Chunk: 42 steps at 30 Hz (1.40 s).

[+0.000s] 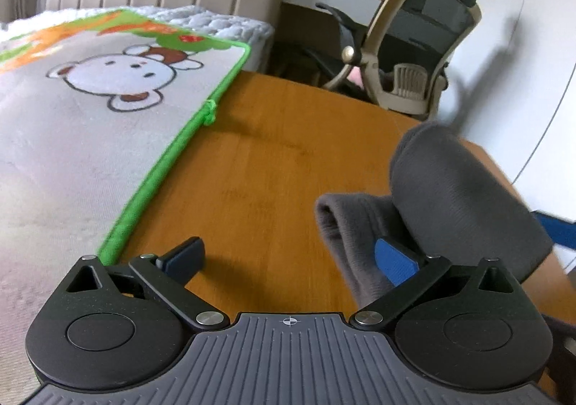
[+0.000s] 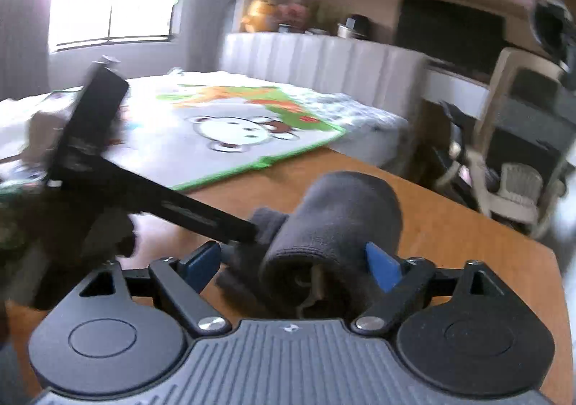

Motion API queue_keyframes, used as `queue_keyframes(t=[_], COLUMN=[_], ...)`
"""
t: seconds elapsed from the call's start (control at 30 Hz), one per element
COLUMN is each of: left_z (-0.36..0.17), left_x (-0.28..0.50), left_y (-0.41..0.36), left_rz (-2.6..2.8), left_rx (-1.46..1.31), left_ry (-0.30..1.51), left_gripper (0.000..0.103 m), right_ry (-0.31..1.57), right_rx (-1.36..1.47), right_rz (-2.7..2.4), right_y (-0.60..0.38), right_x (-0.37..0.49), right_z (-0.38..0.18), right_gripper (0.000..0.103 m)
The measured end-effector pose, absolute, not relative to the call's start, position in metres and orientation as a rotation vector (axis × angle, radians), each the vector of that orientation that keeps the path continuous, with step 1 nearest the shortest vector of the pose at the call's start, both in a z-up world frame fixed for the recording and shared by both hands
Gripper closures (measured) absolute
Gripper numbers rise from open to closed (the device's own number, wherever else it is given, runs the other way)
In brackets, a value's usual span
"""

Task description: Fold clothes

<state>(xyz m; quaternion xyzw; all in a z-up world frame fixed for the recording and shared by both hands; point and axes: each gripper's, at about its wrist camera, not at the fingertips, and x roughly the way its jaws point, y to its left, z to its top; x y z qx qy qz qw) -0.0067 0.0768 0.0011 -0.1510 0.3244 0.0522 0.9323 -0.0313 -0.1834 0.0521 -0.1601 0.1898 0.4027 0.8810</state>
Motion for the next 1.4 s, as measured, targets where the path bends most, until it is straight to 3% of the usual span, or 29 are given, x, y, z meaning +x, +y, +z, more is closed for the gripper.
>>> queue_keyframes(t=[0.1,0.27,0.4,0.47,0.53,0.8,0.9,0.93,1.27,1.4], left_z=[0.015,0.048,0.046,0.037,0.030,0.043,0.048,0.048,0.002,0.002], left_x=[-0.007,-0.006,0.014,0.022,0.025,0.012,0.010,0.009,0.008,0.009], left_y=[0.078,0.071,0.051,0.041,0.038,0.053,0.069,0.075,0.109,0.101], left_rz=[0.106,-0.065,-0.173,-0.183,-0.201,-0.176,-0.144,-0.127,-0.013,-0.048], left_rx=[-0.322,-0.420,-0.451,-0.429,-0.455,-0.466,-0.480,-0.483,-0.536,-0.519], left_ry=[0.625,0.545,0.624,0.666,0.671,0.608,0.573,0.568,0.667,0.673], left_gripper=[0.000,0.000,0.003,0.035,0.034,0.051,0.061,0.071,0.069,0.066], right_ry=[0.360,0.273,0.254,0.253,0.263,0.291,0.305,0.314,0.670,0.678], right_rx=[-0.392,-0.546,-0.584,-0.586,-0.576,-0.443,-0.399,-0.378,0.161,0.099], right_rz=[0.831,0.861,0.877,0.882,0.888,0.887,0.885,0.887,0.844,0.764], right_y=[-0.180,-0.161,-0.152,-0.151,-0.153,-0.172,-0.176,-0.177,-0.180,-0.180], right_x=[-0.035,-0.060,-0.070,-0.070,-0.069,-0.055,-0.048,-0.045,0.028,0.035], right_z=[0.050,0.046,0.044,0.045,0.044,0.051,0.054,0.055,0.033,0.020], right_gripper=[0.034,0.034,0.030,0.028,0.024,0.021,0.021,0.021,0.016,0.039])
